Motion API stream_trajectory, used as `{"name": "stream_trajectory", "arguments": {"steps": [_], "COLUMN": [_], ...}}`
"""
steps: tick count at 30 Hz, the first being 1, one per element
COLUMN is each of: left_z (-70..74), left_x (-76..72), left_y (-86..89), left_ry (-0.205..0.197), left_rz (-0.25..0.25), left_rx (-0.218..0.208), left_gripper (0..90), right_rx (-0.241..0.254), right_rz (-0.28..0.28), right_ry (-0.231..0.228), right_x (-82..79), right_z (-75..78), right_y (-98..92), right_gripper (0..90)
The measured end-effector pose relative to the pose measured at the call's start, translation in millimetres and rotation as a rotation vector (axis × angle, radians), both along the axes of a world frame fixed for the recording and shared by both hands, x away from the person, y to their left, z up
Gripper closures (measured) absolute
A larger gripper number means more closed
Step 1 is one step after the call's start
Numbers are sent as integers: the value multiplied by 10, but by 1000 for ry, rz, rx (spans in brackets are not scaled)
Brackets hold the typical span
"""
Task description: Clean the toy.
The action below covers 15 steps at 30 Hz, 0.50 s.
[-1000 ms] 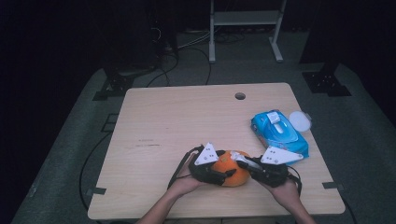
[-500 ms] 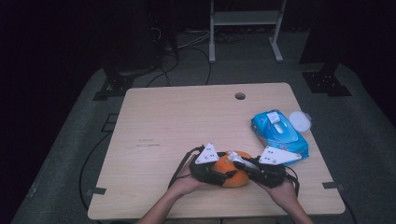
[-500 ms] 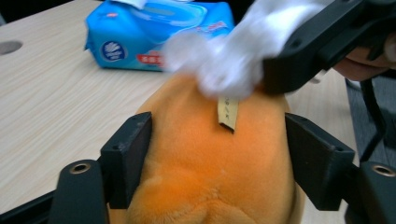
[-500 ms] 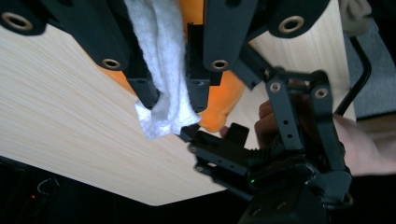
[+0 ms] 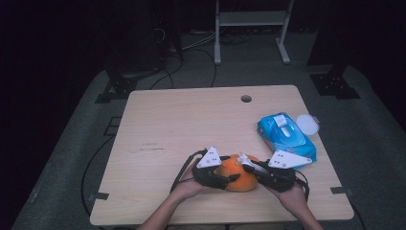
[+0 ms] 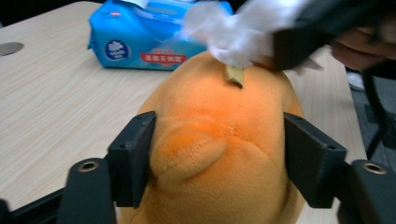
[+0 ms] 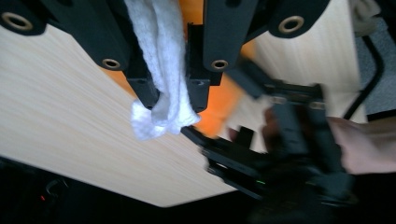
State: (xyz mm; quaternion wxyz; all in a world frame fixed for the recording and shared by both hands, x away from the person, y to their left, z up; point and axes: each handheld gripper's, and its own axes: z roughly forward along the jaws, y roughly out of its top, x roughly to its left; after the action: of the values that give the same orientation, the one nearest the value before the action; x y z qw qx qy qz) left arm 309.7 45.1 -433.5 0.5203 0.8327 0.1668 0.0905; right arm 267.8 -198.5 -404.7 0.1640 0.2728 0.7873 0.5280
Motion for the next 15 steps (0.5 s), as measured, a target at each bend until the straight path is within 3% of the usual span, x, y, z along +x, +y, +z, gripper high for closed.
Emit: {"name": "stream_trajectory", "arguments": {"steps": [4,10,12,15], "left_z": [48,103,90,52], "left_x": [-4,10,34,83], "left_y": [24,77,98,129], "left_ry": [10,8,22,63], "left_rz": [-11,-16,-6,33], "left_rx": [-16,-26,-30,-47], "left_gripper": [358,370,373,367], "right_rx": [-37,-47,-38,-34], "right_rz": [11,-59,-71,-55], "right_ry": [-31,4,25,8], "right_x": [-41,92,113,66], "right_z": [9,-70,-93,-77], "right_y": [60,-147,-194,-147], "right_gripper": [772,772,772,771]}}
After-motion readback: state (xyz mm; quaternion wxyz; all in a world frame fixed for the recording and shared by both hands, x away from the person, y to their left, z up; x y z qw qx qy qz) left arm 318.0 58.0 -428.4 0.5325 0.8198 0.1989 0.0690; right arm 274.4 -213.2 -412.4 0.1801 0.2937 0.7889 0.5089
